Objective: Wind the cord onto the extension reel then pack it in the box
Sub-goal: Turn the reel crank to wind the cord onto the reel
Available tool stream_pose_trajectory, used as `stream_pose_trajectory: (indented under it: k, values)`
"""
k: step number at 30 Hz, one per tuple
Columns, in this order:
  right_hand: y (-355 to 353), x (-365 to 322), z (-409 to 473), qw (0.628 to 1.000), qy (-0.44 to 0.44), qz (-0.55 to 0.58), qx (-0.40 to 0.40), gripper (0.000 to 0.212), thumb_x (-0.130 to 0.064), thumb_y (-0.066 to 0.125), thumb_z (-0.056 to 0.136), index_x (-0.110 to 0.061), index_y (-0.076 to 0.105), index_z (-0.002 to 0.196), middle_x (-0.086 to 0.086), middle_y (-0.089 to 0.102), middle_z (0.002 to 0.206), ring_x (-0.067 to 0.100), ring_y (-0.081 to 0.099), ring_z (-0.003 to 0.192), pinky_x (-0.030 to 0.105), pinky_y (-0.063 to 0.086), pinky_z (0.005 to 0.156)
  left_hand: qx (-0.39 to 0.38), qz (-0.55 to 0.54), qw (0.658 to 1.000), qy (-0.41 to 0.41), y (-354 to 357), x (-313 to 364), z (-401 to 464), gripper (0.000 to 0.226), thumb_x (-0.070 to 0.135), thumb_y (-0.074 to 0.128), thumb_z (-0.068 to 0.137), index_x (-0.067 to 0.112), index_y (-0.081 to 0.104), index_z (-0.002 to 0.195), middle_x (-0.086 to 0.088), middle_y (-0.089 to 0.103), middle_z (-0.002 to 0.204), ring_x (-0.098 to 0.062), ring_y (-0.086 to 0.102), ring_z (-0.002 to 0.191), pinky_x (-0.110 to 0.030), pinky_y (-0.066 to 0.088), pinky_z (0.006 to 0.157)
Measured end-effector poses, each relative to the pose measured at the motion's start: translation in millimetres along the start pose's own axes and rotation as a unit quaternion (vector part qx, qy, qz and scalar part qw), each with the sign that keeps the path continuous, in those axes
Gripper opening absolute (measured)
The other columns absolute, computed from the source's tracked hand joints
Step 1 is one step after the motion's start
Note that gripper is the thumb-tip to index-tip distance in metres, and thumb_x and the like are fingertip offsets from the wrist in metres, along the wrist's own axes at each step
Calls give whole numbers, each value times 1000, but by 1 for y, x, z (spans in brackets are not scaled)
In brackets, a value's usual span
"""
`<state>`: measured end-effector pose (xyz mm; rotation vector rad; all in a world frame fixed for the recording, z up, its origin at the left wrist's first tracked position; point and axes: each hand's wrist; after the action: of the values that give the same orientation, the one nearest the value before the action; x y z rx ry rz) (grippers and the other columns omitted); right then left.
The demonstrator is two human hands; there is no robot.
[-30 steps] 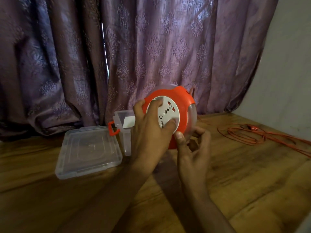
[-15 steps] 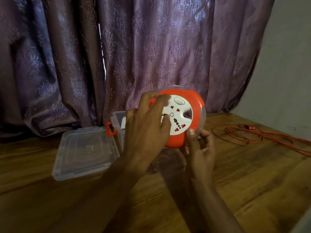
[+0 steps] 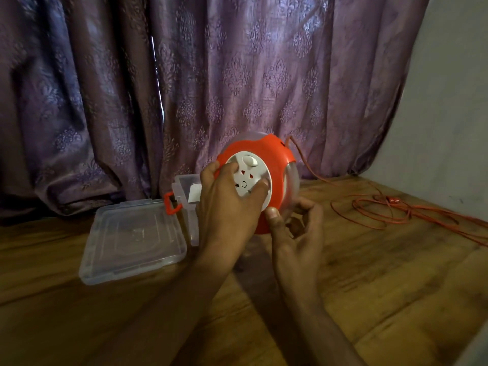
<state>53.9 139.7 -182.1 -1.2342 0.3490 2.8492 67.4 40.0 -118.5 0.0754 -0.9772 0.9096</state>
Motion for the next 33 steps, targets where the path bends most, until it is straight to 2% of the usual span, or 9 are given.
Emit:
stream_pose_trajectory:
  k: [4,6,9,11,13,16,19,25,33]
  values:
    - [1,2,3,998,32,31,33,26,-28,72,83,-25,59,105,-7,68,96,17,67,87,42,57,79,-30,93,985,144,-7,1,-5,49,31,59,81,36,49,129,2,22,153,-31,51,119,-44,45,96]
    - [-1,5,6,993,74,77,48,28,-29,72,82,-20,60,106,-6,69,93,16,63,85,55,56,83,-46,151,963,219,-6,2,-6,46,26,43,80,38,52,124,-1,23,153,-33,44,127,-45,36,103]
    - [-2,9,10,986,117,106,47,29,-31,77,81,-20,61,103,-9,72,93,19,66,90,64,53,91,-53,209,940,266,-6,-2,-1,56,8,59,76,39,56,123,-3,30,151,-25,40,133,-40,18,109]
    - [-2,9,11,985,124,103,57,34,-32,79,81,-17,61,105,2,72,100,21,66,94,68,51,95,-74,218,939,256,-8,-4,1,71,2,65,69,43,53,126,-1,26,153,-22,38,135,-37,14,108]
    - [-3,9,12,984,126,104,70,33,-30,73,80,-15,60,106,10,69,106,23,65,97,68,50,96,-70,187,947,250,-9,-2,1,71,1,62,67,39,54,127,-2,30,151,-23,45,128,-43,26,106]
    - [-6,10,13,983,117,117,79,30,-24,75,86,-13,58,109,2,70,99,20,65,93,64,51,95,-11,97,974,205,-13,6,1,45,14,60,77,30,56,119,3,47,133,-21,63,99,-43,48,86]
    - [-6,9,11,986,98,111,72,31,-24,73,87,-16,56,111,-15,67,85,15,60,87,56,54,86,-16,65,988,139,-12,8,1,34,33,60,83,32,56,118,10,54,119,-15,65,78,-41,50,81]
    - [0,3,1,998,29,34,39,26,-26,73,86,-27,57,107,-10,70,98,13,70,92,36,59,81,-29,19,999,27,-1,3,0,57,47,64,81,25,50,132,4,45,132,-19,53,115,-30,38,97]
    - [1,1,-2,1000,-7,-2,18,23,-24,70,85,-25,57,105,-12,66,94,25,68,93,42,58,80,-36,-24,999,-16,-3,-2,3,57,45,70,78,26,53,128,7,38,138,-16,49,120,-26,39,96]
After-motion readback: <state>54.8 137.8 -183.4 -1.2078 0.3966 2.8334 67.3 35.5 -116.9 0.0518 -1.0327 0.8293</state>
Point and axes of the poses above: each hand's wrist, its own z-axis towards the middle knuckle, its own y-axis out of the palm, x = y × z
